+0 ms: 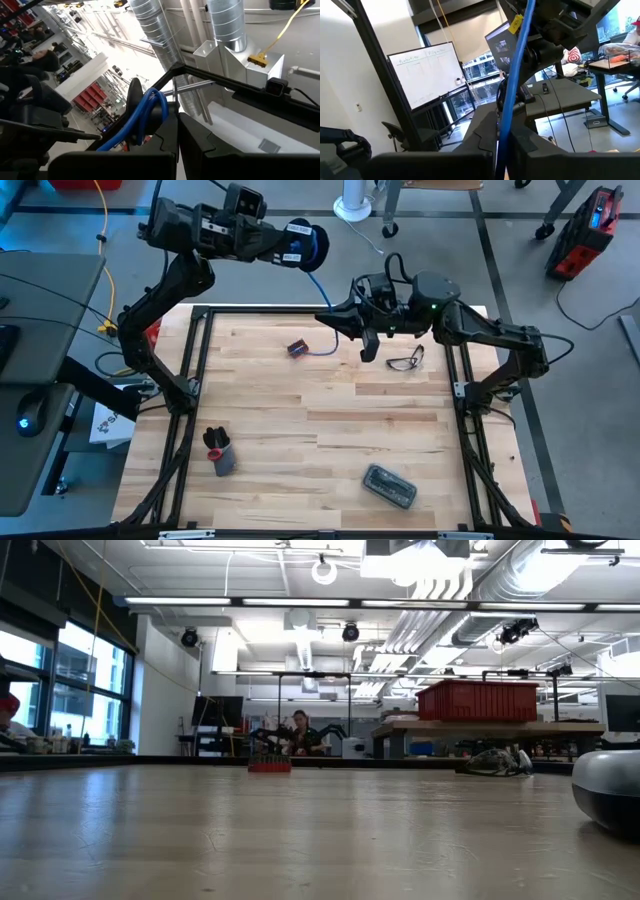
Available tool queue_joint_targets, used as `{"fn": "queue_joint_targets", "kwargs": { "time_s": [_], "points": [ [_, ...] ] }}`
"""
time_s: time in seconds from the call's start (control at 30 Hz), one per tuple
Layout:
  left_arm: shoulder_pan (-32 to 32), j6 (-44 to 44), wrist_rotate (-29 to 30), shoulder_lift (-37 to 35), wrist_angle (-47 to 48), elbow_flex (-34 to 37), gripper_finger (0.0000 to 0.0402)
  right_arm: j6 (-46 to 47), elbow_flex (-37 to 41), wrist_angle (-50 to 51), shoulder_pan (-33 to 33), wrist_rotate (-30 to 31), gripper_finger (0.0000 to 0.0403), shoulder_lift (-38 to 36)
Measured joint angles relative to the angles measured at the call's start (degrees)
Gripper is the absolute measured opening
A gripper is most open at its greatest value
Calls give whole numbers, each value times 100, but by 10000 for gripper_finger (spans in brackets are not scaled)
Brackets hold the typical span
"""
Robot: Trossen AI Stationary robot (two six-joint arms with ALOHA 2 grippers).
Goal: Coil cords
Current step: Coil the blue wire onto the spool
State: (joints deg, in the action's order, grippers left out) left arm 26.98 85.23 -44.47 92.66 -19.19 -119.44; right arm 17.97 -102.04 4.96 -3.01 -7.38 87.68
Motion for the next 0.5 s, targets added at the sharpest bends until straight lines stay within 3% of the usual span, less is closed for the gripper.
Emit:
{"fn": "queue_joint_targets", "kwargs": {
  "time_s": [0.3,0.5],
  "points": [
    [0,6,-138,0,17,0,0,-102,0,14,0,-37,107,0],
    [0,114,-174,-2,36,0,0,-135,0,35,-1,-57,115,0]
  ]
}}
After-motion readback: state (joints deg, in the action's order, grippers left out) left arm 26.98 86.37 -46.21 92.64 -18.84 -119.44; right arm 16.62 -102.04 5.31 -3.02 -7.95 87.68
